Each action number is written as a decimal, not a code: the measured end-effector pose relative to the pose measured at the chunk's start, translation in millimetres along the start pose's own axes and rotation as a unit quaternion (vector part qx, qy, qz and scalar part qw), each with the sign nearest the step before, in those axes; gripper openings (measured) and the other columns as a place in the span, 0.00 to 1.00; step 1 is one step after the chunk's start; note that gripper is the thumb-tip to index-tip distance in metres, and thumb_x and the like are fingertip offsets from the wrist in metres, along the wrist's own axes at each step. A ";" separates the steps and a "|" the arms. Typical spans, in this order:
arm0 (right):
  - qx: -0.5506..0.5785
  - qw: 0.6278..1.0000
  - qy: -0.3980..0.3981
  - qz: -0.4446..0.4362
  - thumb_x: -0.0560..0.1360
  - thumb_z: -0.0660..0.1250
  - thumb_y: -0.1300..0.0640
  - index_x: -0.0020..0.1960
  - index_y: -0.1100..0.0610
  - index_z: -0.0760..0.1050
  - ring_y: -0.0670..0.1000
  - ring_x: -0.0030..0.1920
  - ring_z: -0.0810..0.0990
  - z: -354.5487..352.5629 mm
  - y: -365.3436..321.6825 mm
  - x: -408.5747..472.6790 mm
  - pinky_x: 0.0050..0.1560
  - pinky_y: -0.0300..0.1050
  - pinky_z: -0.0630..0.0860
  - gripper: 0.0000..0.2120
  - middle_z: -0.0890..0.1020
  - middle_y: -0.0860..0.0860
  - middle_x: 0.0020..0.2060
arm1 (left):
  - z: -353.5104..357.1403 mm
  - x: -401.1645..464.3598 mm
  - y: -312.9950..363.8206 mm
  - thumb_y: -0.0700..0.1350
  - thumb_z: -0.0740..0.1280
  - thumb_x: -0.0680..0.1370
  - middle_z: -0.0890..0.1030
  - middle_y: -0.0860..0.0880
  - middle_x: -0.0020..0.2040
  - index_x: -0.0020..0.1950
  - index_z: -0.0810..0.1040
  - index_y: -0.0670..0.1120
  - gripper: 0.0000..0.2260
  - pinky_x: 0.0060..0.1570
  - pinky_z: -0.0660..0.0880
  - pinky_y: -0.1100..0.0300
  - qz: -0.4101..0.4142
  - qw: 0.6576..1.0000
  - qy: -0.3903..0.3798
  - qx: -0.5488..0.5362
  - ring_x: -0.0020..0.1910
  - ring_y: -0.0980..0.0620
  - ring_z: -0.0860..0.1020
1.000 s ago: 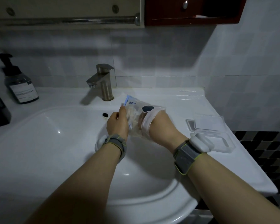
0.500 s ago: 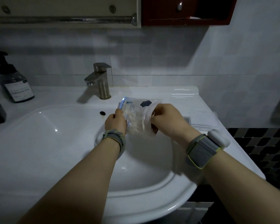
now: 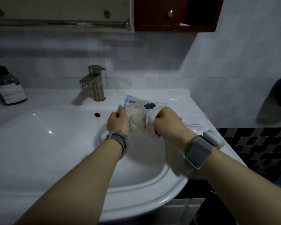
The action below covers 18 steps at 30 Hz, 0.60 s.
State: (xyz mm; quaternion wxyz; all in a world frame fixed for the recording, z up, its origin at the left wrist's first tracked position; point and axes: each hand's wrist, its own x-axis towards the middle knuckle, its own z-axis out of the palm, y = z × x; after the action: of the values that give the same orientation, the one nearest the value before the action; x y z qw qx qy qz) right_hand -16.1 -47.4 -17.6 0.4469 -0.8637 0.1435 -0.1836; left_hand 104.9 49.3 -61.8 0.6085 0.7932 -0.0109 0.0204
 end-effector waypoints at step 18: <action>0.032 0.997 0.040 0.051 0.73 0.67 0.62 0.37 0.61 0.79 0.49 0.25 0.75 -51.7 -8.7 -11.6 0.24 0.36 0.69 0.07 0.83 0.55 0.31 | 10.7 -19.1 2.0 0.51 0.59 0.81 0.78 0.47 0.40 0.41 0.76 0.48 0.12 0.39 0.78 0.57 -0.196 0.954 -0.126 -0.188 0.39 0.49 0.76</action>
State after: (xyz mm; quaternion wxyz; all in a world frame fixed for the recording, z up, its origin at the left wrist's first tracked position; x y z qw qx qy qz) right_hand -48.7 -74.9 14.9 0.4773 -0.8323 0.1988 -0.1999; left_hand 86.0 38.3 -63.6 0.7322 0.6474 0.0649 -0.2016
